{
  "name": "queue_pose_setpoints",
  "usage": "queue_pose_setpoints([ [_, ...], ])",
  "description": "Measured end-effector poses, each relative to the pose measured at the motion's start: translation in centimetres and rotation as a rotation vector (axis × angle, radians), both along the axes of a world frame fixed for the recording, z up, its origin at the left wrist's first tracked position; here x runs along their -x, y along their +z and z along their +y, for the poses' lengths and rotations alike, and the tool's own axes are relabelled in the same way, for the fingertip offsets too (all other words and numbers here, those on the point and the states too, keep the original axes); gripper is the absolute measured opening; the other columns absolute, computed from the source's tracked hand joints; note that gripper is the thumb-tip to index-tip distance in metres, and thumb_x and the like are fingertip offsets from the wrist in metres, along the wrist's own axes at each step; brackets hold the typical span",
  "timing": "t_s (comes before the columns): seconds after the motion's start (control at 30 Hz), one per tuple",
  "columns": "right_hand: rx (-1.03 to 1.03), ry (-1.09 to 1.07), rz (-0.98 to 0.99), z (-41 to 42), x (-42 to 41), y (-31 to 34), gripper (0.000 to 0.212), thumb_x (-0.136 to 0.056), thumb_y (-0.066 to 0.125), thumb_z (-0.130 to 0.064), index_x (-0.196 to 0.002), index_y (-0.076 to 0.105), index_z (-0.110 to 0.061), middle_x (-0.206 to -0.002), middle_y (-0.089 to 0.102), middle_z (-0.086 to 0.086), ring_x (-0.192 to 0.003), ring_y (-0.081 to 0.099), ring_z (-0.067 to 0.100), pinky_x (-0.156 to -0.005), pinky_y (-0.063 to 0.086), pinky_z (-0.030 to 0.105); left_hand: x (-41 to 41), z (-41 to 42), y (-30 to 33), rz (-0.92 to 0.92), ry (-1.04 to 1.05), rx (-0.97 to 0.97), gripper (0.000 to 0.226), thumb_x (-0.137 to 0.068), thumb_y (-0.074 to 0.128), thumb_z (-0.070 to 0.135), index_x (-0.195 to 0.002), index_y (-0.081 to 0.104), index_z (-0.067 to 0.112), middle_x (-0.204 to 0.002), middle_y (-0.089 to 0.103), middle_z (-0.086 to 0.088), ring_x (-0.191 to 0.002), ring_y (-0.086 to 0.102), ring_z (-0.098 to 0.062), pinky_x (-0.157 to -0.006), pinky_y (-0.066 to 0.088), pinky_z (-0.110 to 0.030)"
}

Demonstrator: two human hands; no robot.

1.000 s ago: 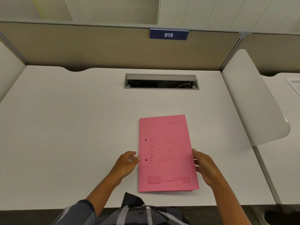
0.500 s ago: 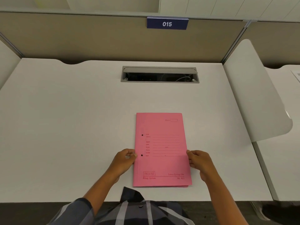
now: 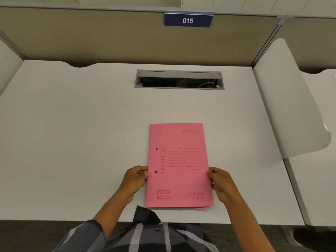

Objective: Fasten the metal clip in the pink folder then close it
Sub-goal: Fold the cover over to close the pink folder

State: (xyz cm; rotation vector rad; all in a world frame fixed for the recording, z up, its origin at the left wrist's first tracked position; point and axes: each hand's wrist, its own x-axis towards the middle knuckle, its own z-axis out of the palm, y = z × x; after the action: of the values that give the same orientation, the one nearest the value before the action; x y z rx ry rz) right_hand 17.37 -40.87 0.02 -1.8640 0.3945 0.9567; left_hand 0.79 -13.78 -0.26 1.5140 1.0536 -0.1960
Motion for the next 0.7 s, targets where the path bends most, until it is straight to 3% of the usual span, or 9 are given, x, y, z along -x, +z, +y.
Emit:
queue_pose_setpoints([
  [0.1, -0.054, -0.055, 0.004, 0.2, 0.6, 0.0, 0.032, -0.105, 0.049, -0.014, -0.093, 0.079, -0.011, -0.098, 0.081, 0.011, -0.089, 0.067, 0.028, -0.082, 0.057, 0.046, 0.1, 0.0, -0.2, -0.013, 0.033, 0.024, 0.021, -0.101, 0.066, 0.011, -0.119, 0.072, 0.020, -0.109, 0.076, -0.005, -0.101, 0.075, -0.023, -0.070, 0.063, -0.025],
  [0.2, -0.084, -0.083, -0.019, 0.6, 1.1, 0.3, 0.031, -0.106, 0.052, -0.018, -0.093, 0.080, -0.018, -0.093, 0.083, 0.002, -0.088, 0.071, 0.024, -0.078, 0.059, 0.041, 0.3, 0.2, -0.3, -0.029, 0.043, 0.010, 0.023, -0.098, 0.067, 0.003, -0.115, 0.071, 0.020, -0.108, 0.076, -0.006, -0.100, 0.075, -0.024, -0.070, 0.064, -0.027],
  [0.47, -0.136, -0.074, -0.087, 3.2, 1.4, 1.9, 0.036, -0.105, 0.051, -0.021, -0.089, 0.082, -0.029, -0.095, 0.083, -0.005, -0.090, 0.074, 0.022, -0.067, 0.058, 0.030, 0.9, 2.6, 0.0, -0.078, 0.067, -0.064, 0.030, -0.097, 0.068, 0.000, -0.107, 0.070, 0.028, -0.106, 0.075, -0.002, -0.094, 0.074, -0.015, -0.061, 0.060, -0.016],
  [0.7, -0.199, -0.063, -0.122, 8.6, 1.6, 3.9, 0.037, -0.105, 0.052, -0.020, -0.090, 0.083, -0.033, -0.098, 0.082, -0.007, -0.099, 0.074, 0.024, -0.085, 0.062, 0.045, 1.1, 8.2, 1.4, -0.106, 0.097, -0.131, 0.029, -0.097, 0.070, 0.006, -0.122, 0.072, 0.019, -0.110, 0.076, -0.002, -0.096, 0.075, -0.020, -0.063, 0.061, -0.020],
])
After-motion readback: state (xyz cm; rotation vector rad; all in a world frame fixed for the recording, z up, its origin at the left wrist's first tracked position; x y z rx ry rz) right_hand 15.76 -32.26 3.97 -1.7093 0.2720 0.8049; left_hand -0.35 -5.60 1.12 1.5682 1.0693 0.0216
